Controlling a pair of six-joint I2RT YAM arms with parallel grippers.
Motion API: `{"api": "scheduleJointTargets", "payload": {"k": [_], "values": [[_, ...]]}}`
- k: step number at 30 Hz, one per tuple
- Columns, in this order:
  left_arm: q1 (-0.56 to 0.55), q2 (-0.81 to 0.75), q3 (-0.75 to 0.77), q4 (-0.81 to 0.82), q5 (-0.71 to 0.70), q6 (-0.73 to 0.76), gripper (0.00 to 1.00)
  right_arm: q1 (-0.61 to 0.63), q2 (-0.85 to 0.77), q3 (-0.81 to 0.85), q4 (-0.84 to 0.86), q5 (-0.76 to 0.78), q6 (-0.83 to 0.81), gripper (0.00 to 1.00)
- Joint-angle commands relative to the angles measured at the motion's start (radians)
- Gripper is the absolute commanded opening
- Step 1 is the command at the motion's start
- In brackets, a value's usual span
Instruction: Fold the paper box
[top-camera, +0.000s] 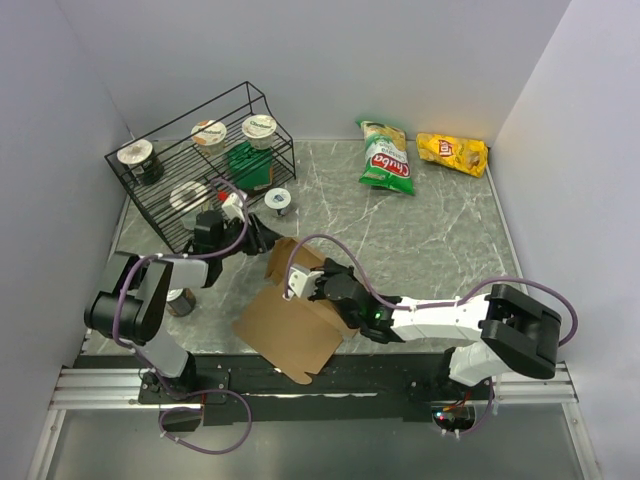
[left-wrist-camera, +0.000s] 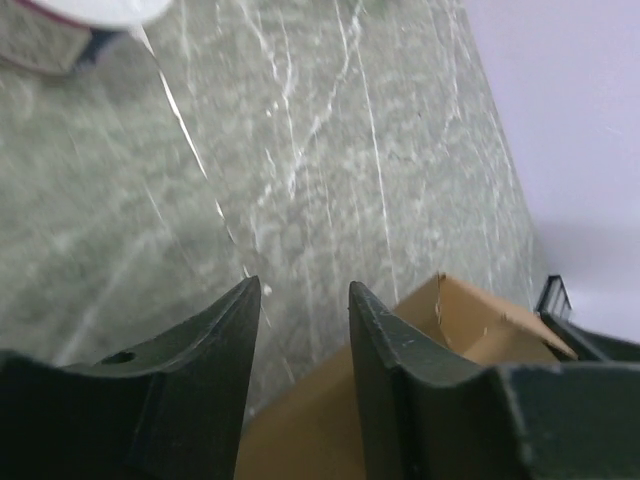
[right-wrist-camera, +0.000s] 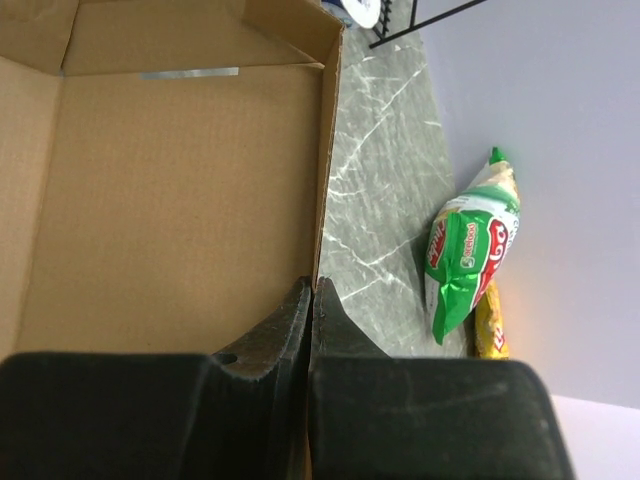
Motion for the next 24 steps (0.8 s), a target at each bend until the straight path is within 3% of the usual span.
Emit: {"api": "scheduleJointTargets", "payload": {"k": [1,13,24], "values": [[-0.002,-0.052,-0.081,0.19,0.075,-0.089,0.45,0.026,0.033,-0.015,0.068,0.047,-0.05,0.0],[-0.002,-0.168,-0.269,0.347,0.033,-0.06,0.47,0.041,0.029,-0.023,0.082,0.034,-0.038,0.0],[-0.002,-0.093,-0.356,0.625,0.099,-0.065,0.49,0.038,0.021,-0.015,0.041,0.006,-0.009,0.0]]}}
